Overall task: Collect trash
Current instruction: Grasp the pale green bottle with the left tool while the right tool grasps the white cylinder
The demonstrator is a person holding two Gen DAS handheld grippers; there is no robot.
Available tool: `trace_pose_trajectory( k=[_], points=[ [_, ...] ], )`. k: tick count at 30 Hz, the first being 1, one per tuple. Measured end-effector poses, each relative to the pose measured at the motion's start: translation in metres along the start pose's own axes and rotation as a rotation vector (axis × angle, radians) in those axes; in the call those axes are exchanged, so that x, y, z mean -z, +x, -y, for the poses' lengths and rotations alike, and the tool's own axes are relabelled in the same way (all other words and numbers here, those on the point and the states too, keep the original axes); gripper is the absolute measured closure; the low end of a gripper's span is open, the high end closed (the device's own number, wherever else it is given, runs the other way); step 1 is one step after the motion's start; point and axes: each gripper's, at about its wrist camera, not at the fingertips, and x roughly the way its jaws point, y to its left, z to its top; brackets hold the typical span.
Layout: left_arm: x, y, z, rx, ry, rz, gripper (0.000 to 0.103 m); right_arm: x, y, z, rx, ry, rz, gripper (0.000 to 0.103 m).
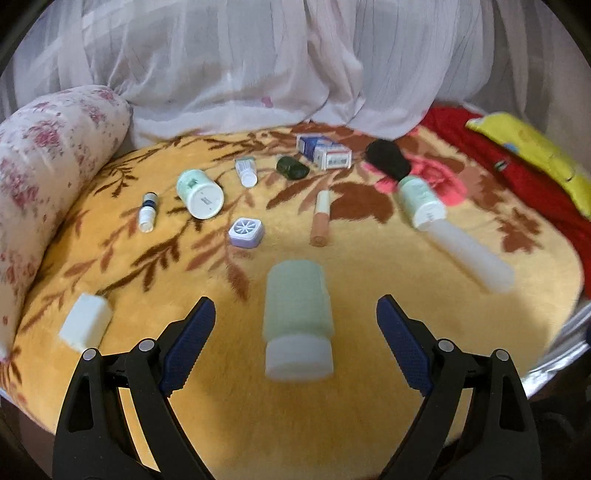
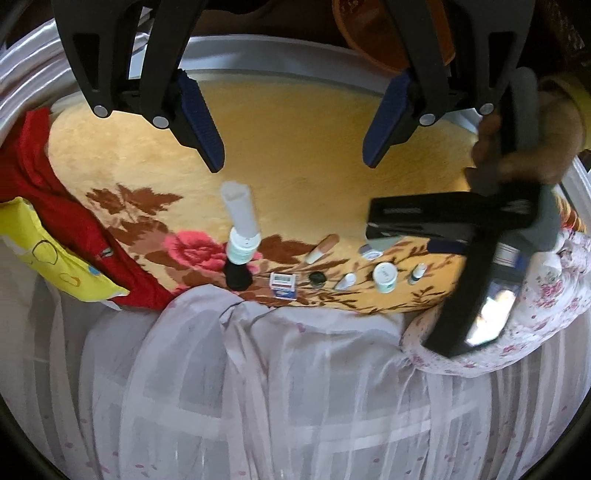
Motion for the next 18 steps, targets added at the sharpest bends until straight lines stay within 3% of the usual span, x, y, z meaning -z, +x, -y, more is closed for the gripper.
trace_pose_trajectory(
  k=[2,4,7,12,18],
  points=[
    [-0.001,0.014,0.0,-0.008,-0.002,-0.024,0.017,0.0,0.002,0.004,0.007,0.011,0.001,0.027],
    [0.001,0.026,-0.002,0.021,-0.007,-0.06,0.061,-0.001,0.006,0.011,0.021,0.024,0.003,0.027],
    [0.008,0.014,-0.015,0.081,-0.059,-0.038,0.062,-0.002,0.014,0.018,0.043,0.032,0.003,0.027],
    [0.021,-0.019,-0.02,0.092,-0.047,-0.001,0.062,-0.013,0.036,0.03,0.094,0.027,0.002,0.027],
    [0.03,-0.044,-0.034,0.107,-0.077,0.015,0.061,-0.033,0.092,0.038,0.138,0.011,-0.037,0.027]
  ],
)
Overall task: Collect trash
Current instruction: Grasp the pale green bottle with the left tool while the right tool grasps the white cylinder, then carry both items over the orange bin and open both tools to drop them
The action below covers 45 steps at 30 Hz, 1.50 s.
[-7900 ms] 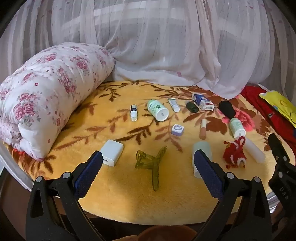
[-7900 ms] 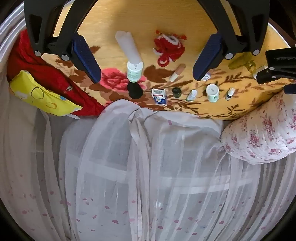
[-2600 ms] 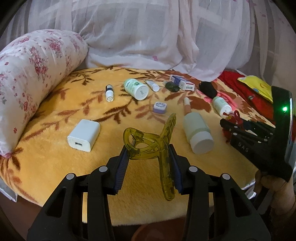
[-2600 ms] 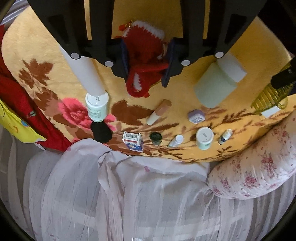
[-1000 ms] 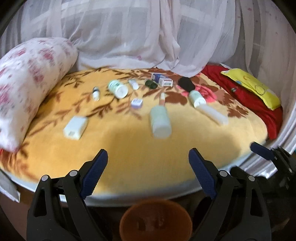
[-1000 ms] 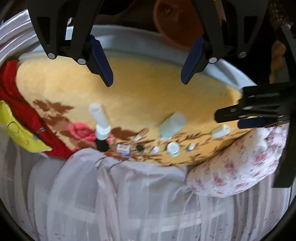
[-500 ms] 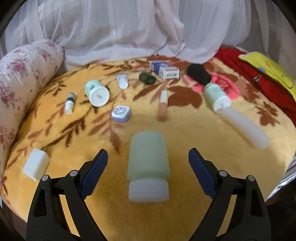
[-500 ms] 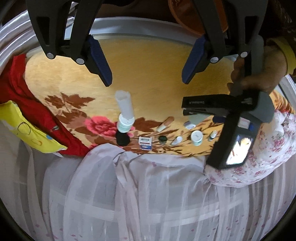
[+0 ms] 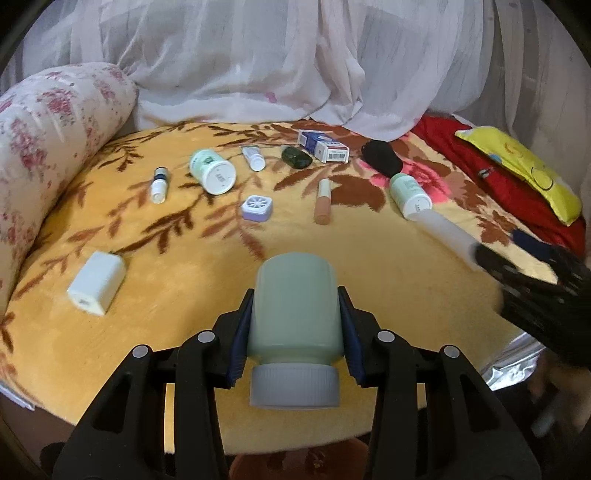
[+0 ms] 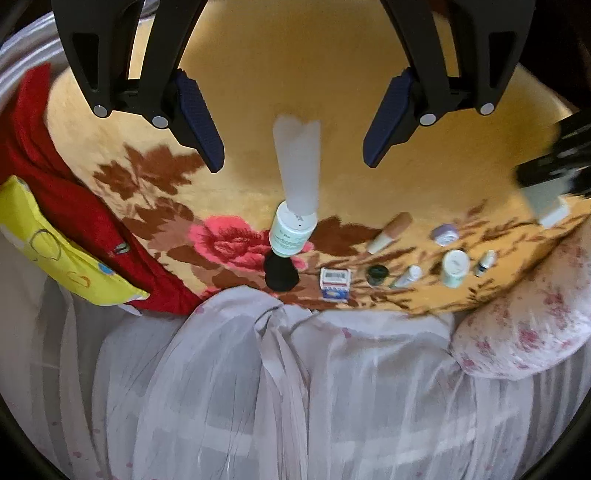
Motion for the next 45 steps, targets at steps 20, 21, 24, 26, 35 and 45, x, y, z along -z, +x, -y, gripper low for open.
trace_pose_trajectory(
  k=[20,21,24,26,35,45],
  points=[
    [0.037,-0.049,-0.008,0.042,0.005,-0.019,0.061,0.005,-0.024,-0.027,-0.237,0.04,-0.081,0.075],
    [0.042,-0.053,-0.007,0.045,0.011,-0.028,0.061,0.01,-0.04,-0.035,-0.271,0.02,-0.08,0.075],
    [0.061,-0.065,-0.008,0.057,0.014,-0.062,0.061,0.029,-0.073,-0.059,-0.346,-0.025,-0.097,0.075],
    [0.074,-0.069,-0.009,0.065,0.009,-0.092,0.061,0.046,-0.084,-0.072,-0.397,-0.04,-0.142,0.075],
    [0.119,-0.08,-0.016,0.069,-0.015,-0.199,0.061,0.108,-0.088,-0.102,-0.459,-0.063,-0.331,0.074],
    [0.125,-0.1,-0.009,0.032,0.024,-0.157,0.02,0.126,-0.102,-0.111,-0.466,-0.11,-0.368,0.032]
  ],
)
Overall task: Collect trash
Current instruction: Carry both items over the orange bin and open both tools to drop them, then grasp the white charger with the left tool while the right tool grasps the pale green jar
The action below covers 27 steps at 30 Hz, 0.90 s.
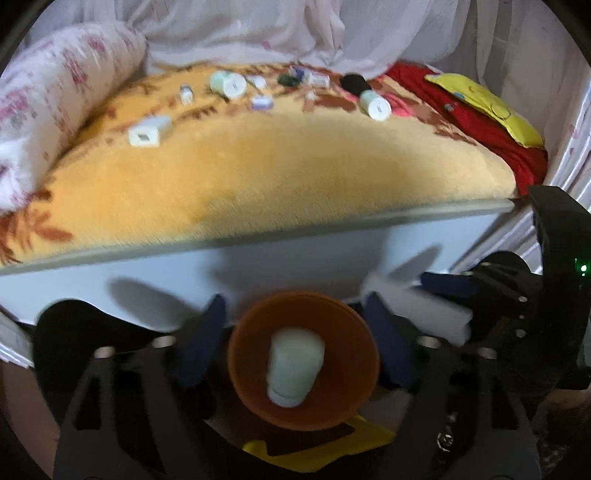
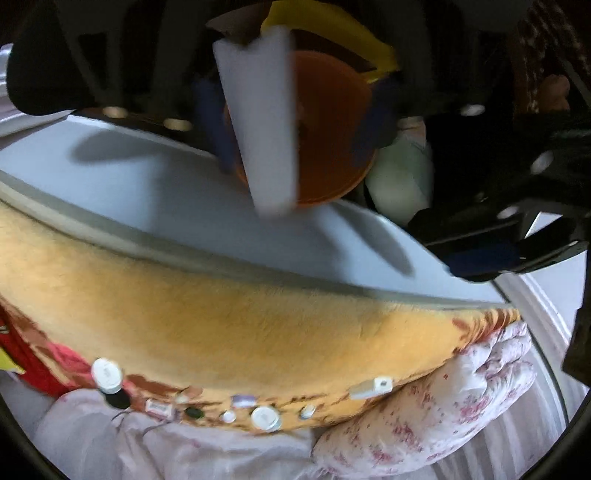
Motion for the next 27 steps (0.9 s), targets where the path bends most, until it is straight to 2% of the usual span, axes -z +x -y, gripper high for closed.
trace_pose_trajectory(
  k=[2,6,13,16,21,27],
  points=[
    [-0.003,-0.006,-0.003,-0.021,-0.003,0.034,0.015,-0.002,-0.005,0.005,0.014,0.007,0.021,0.032],
    [-0.018,-0.007,-0.022,-0.053,-0.034,0.076,0.014,-0.007,-0.014,0.019,0.051,0.032,0.063,0.03],
    [-0.084,0.011,-0.092,-0.18,-0.138,0.206,0.014,-0.033,-0.032,0.034,0.092,0.048,0.188,0.026],
    [-0.106,0.027,-0.112,-0.237,-0.16,0.203,0.014,-0.044,-0.035,0.033,0.106,0.032,0.224,0.026],
    [-0.138,0.06,-0.133,-0.308,-0.16,0.179,0.014,-0.057,-0.03,0.034,0.101,0.024,0.235,0.026],
    [-0.161,0.092,-0.143,-0.354,-0.152,0.148,0.014,-0.066,-0.02,0.034,0.088,0.017,0.234,0.026]
  ],
)
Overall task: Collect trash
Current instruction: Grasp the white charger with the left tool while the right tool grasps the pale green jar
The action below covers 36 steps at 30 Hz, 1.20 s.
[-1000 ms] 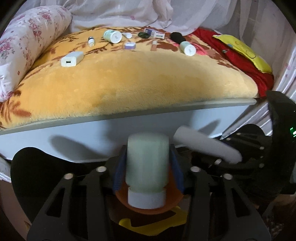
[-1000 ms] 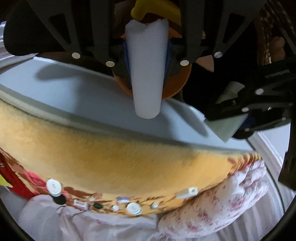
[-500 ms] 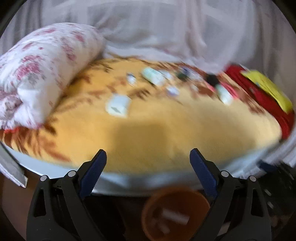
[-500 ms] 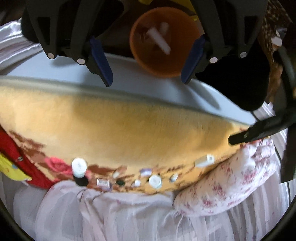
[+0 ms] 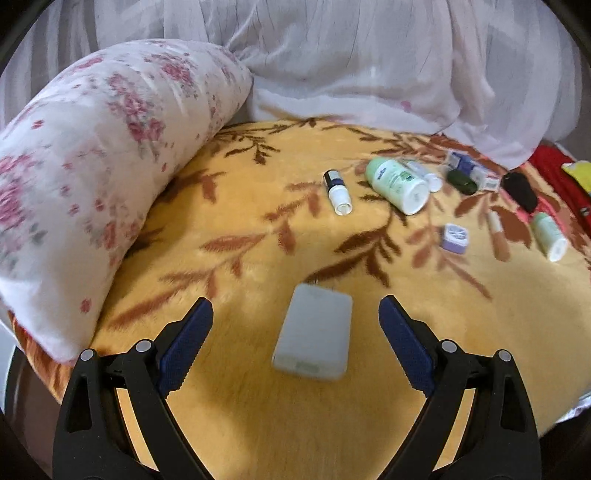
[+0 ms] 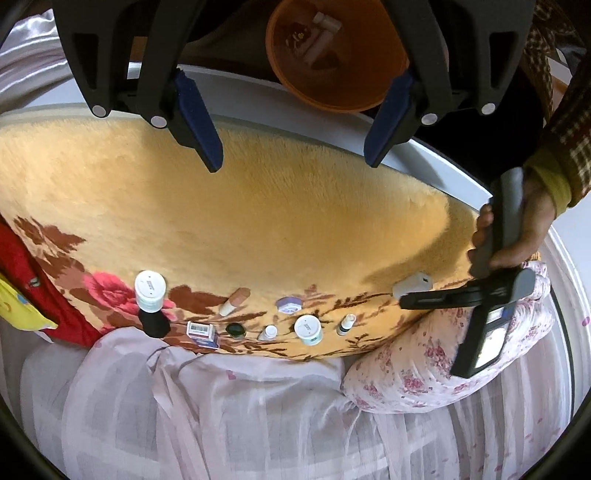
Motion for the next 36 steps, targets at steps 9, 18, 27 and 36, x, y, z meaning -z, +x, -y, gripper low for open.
trace_pose_trajectory(
  k=[9,18,27,36],
  points=[
    [0.016,0.006,0.01,0.091,0.003,-0.036,0.063,-0.019,0.022,0.032,0.101,0.021,0.01,0.026],
    [0.033,-0.038,0.043,0.207,-0.009,0.013,0.063,-0.105,0.075,0.118,0.337,0.092,0.072,0.026],
    [0.04,-0.047,0.058,0.236,0.018,0.019,0.063,-0.157,0.148,0.167,0.367,0.213,-0.089,0.026],
    [0.044,-0.051,0.061,0.247,0.019,0.018,0.063,-0.167,0.183,0.18,0.395,0.245,-0.232,0.043]
  ],
)
